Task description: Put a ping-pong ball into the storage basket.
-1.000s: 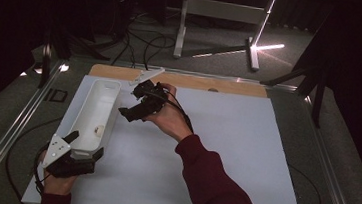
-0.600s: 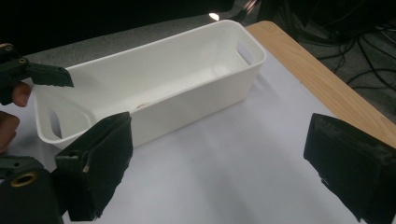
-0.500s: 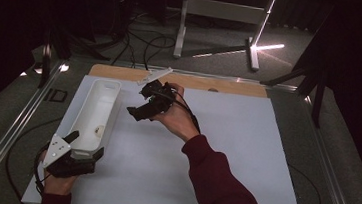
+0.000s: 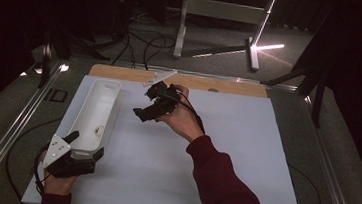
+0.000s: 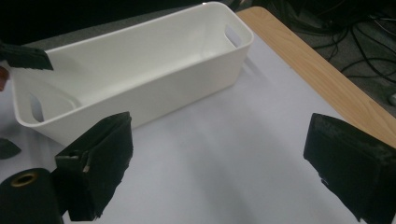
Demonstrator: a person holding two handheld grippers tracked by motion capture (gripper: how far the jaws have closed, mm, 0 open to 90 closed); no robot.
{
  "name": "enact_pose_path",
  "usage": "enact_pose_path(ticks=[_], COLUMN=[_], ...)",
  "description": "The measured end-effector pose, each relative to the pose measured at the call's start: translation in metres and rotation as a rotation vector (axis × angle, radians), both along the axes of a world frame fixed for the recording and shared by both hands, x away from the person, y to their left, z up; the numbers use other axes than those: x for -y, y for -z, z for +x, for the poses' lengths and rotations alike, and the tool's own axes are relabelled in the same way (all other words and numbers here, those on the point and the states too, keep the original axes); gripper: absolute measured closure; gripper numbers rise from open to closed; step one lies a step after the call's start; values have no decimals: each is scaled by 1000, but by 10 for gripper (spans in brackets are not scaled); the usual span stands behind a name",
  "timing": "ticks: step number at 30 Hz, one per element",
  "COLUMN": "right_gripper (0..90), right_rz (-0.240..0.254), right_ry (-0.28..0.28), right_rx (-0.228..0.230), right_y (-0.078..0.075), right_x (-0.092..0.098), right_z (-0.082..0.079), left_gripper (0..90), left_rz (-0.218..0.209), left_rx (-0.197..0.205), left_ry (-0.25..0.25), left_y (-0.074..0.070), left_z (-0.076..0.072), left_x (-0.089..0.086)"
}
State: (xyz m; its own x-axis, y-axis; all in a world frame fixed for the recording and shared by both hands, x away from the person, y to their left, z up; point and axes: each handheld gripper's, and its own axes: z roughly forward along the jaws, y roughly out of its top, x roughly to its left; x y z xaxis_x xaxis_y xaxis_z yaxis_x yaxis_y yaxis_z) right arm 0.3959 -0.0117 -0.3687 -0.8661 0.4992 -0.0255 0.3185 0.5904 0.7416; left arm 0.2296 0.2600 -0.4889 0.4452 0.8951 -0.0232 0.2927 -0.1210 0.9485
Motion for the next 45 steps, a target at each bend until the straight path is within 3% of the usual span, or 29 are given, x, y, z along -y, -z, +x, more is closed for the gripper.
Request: enact_pose_path(ticks=[19, 45], right_gripper=[78, 78], right_rz=[-13, -27], right_ry=[64, 104], right_rx=[-16, -42], right_y=[9, 22], right_x=[22, 44], right_z=[10, 19], left_gripper=[0, 0], left_rz=[2, 1], left_rx=[-1, -3], left_ry=[-2, -2], left_y=[0, 0], left_z=[0, 1], left_x=[1, 0])
